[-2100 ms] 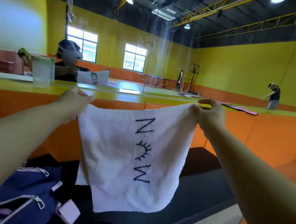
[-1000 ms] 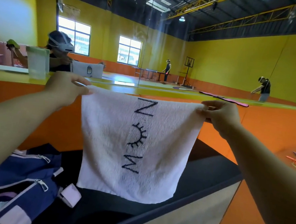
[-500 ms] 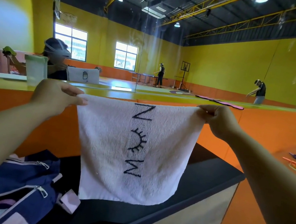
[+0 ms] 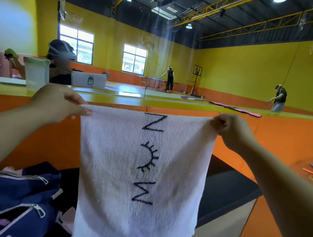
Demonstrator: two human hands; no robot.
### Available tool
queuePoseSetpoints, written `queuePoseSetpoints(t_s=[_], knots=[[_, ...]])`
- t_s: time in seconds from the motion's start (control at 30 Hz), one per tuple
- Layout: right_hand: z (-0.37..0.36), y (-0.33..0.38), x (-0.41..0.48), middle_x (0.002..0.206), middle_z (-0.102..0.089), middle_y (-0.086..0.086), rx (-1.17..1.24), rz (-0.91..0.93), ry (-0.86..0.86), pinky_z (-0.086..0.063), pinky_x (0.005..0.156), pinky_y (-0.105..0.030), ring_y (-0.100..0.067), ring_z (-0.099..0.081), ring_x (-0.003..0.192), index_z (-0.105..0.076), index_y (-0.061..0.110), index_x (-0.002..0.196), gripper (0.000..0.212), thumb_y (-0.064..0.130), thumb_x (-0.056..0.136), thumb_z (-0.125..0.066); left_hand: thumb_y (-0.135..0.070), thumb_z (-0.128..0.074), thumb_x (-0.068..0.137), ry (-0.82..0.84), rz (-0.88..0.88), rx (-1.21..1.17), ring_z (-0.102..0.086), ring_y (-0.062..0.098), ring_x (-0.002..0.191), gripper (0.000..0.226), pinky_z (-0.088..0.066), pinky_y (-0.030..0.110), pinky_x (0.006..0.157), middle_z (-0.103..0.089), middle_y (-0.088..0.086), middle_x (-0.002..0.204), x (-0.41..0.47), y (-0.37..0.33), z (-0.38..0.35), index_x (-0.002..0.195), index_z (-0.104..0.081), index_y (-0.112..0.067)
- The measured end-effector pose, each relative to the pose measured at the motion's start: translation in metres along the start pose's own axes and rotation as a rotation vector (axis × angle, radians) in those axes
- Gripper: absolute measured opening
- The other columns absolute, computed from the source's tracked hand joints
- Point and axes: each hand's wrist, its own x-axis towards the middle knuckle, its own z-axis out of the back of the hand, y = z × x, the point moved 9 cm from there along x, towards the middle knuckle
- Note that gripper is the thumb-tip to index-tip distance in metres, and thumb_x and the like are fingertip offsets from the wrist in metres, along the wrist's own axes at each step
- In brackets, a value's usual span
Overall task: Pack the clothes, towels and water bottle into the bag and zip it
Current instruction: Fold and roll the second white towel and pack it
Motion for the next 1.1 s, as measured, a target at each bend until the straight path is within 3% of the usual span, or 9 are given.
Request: queuePoseSetpoints(t_s=[0.13,0.3,0.4,0.5,0.6,0.7,0.8,0.93,1.1], knots=[[-0.053,-0.029,0.023,0.066,-0.065,-0.016,0.170,-0.175,0.087,-0.055,0.059,-0.036,-0.031,-0.063,0.060,-0.067,0.000,0.087,0.020,0.003,0.094,-0.049,0.002,-0.075,0.073,0.154,0.141,-0.177,-0.064,0.008,0.041,0.019,-0.047,0.019,0.036,-0.066,0.016,0.079,0.023,0.027,-0.044,0.081,-0.059,-0.004],[-0.090,-0.049,0.061,0.078,-0.068,-0.017,0.425,-0.256,0.035,-0.057,0.078,-0.051,-0.035,-0.069,0.078,-0.065,0.005,0.085,0.018,0.002,0.094,-0.050,0.008,-0.078,0.065,-0.061,0.123,-0.322,-0.062,0.027,0.065,0.027,-0.060,0.029,0.058,-0.059,0.013,0.075,0.057,0.035,-0.051,0.068,-0.058,-0.009],[-0.079,-0.047,0.078,0.082,-0.066,-0.007,0.569,-0.201,-0.103,-0.054,0.084,-0.051,-0.029,-0.066,0.083,-0.066,0.017,0.089,0.013,0.009,0.092,-0.057,-0.003,-0.078,0.069,-0.235,-0.025,-0.277,-0.057,0.003,0.060,0.021,-0.041,0.000,0.045,-0.056,-0.006,0.070,0.063,0.016,-0.032,0.072,-0.061,-0.013],[-0.066,-0.046,0.073,0.079,-0.065,0.006,0.630,-0.104,-0.190,-0.051,0.082,-0.041,-0.017,-0.061,0.080,-0.064,0.029,0.080,0.022,0.009,0.089,-0.061,-0.011,-0.080,0.069,-0.256,-0.081,-0.270,-0.053,-0.015,0.050,0.025,-0.036,0.000,0.043,-0.059,-0.012,0.071,0.055,0.018,-0.027,0.067,-0.059,-0.026],[-0.081,-0.056,0.042,0.085,-0.066,0.002,0.556,-0.098,-0.077,-0.049,0.068,-0.018,0.002,-0.060,0.069,-0.064,0.018,0.093,0.009,0.010,0.091,-0.060,-0.006,-0.080,0.066,-0.133,-0.033,-0.273,-0.054,-0.008,0.048,0.028,-0.037,0.002,0.043,-0.063,-0.011,0.061,0.033,0.045,-0.049,0.066,-0.060,-0.025],[-0.111,-0.074,-0.006,0.083,-0.065,-0.004,0.439,-0.159,0.091,-0.042,0.057,-0.011,-0.012,-0.060,0.070,-0.065,0.016,0.097,0.009,0.011,0.090,-0.061,0.006,-0.077,0.067,0.022,0.020,-0.240,-0.055,0.000,0.049,0.028,-0.038,0.005,0.043,-0.063,0.000,0.066,-0.009,0.073,-0.080,0.069,-0.063,-0.018],[-0.144,-0.089,-0.067,0.075,-0.065,-0.003,0.367,-0.230,0.307,-0.042,0.056,-0.014,-0.010,-0.056,0.061,-0.065,0.019,0.087,0.013,0.007,0.087,-0.063,0.004,-0.079,0.067,0.241,0.089,-0.147,-0.063,0.000,0.058,0.027,-0.046,0.012,0.057,-0.070,-0.004,0.067,-0.060,0.107,-0.115,0.071,-0.068,-0.020],[-0.175,-0.108,-0.136,0.086,-0.068,-0.012,0.338,-0.339,0.491,-0.052,0.079,-0.041,-0.028,-0.065,0.081,-0.064,0.023,0.085,0.019,0.005,0.087,-0.062,-0.004,-0.078,0.069,0.467,0.123,-0.015,-0.065,0.009,0.067,0.019,-0.046,0.012,0.057,-0.072,-0.004,0.070,-0.115,0.138,-0.147,0.068,-0.072,-0.022],[-0.173,-0.112,-0.180,0.097,-0.066,-0.008,0.453,-0.380,0.458,-0.050,0.076,-0.032,-0.021,-0.063,0.086,-0.064,0.016,0.093,0.011,0.008,0.092,-0.056,-0.004,-0.068,0.079,0.529,0.179,-0.076,-0.066,0.024,0.070,0.011,-0.049,0.029,0.064,-0.069,0.005,0.072,-0.144,0.152,-0.157,0.075,-0.064,-0.012]])
